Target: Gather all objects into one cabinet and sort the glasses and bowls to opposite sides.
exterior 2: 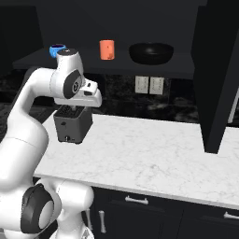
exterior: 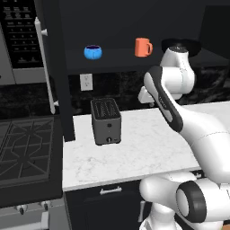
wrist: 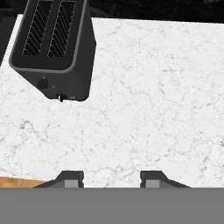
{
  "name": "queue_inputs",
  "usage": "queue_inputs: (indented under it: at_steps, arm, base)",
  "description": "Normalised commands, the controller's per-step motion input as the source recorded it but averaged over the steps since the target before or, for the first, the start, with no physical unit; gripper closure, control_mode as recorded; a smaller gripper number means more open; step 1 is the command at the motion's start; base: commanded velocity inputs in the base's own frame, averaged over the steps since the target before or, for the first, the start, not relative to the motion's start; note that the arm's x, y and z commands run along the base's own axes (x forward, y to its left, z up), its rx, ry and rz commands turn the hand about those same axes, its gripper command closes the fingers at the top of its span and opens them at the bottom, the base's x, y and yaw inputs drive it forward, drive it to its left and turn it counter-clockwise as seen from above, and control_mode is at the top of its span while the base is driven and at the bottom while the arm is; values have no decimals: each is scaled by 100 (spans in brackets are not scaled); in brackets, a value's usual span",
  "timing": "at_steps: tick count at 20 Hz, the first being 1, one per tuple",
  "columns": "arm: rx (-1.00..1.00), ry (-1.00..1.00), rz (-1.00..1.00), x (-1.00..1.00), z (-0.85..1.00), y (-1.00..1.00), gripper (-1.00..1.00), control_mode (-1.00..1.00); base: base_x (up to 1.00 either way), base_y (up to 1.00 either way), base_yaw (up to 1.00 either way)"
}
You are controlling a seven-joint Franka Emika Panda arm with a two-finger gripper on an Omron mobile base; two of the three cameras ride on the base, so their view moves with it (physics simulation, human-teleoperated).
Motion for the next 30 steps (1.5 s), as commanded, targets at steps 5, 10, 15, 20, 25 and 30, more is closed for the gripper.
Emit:
queue_inputs:
  at_steps: [5,10,15,20,25,30]
  arm:
    - [0,-1,0,-22,16,5,-100,-100]
    - [0,-3,0,-29,72,0,-100,-100]
    - [0,-7,0,-39,95,0,-100,-100]
    - [0,-15,0,-59,31,0,-100,-100]
    - [0,-15,0,-93,-8,0,-100,-100]
    - [0,0,0,-17,-4,1,-100,100]
  base:
    - [0,0,0]
    - [0,0,0]
    - [0,0,0]
    - [0,0,0]
    - [0,0,0]
    - [-2,0,0]
